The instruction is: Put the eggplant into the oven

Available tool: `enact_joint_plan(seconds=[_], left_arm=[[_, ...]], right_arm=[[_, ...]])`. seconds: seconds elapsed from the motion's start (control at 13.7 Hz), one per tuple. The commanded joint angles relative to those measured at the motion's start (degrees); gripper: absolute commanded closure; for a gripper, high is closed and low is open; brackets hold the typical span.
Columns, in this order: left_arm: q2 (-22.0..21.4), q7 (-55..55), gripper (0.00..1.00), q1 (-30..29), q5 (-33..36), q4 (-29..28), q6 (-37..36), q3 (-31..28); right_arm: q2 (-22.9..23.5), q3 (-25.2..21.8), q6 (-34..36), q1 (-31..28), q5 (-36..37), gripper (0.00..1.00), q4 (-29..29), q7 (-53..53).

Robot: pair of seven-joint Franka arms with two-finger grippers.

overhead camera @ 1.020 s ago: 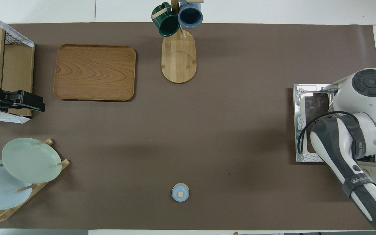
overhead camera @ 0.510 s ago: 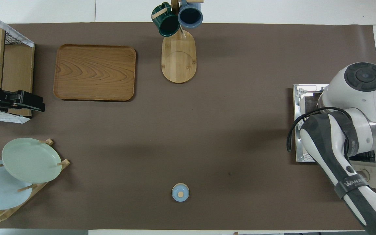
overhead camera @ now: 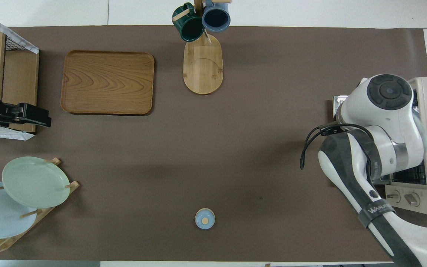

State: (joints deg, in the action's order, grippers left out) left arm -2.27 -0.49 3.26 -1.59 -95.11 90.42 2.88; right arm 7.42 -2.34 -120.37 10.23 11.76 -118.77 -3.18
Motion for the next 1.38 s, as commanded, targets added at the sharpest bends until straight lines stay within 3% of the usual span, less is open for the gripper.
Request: enact_joint_plan(seconds=[0.0,0.58,1.09,1.31], left_arm=[[-0.4,0.0,0.00,-0.6,0.8,0.0,0.1,0.5],[-0.4,0.0,0.00,-0.6,0.8,0.0,0.1,0.5],[-0.4,0.0,0.00,-0.6,0.8,-0.1,0.1,0.5],[-0.4,0.0,0.00,-0.6,0.8,0.0,0.1,0.5]], right_arm=[[1.6,0.1,-5.2,-0.7,-0.9,1.00,-3.4,-1.3],[3.2,0.0,-7.9,-1.7,0.2,1.00,-6.5,-2.0],[3.2,0.0,-7.3,-1.4,9.8,1.00,-6.5,-3.3],[3.2,0.1,-3.7,-0.8,17.7,1.00,-4.6,-2.9]])
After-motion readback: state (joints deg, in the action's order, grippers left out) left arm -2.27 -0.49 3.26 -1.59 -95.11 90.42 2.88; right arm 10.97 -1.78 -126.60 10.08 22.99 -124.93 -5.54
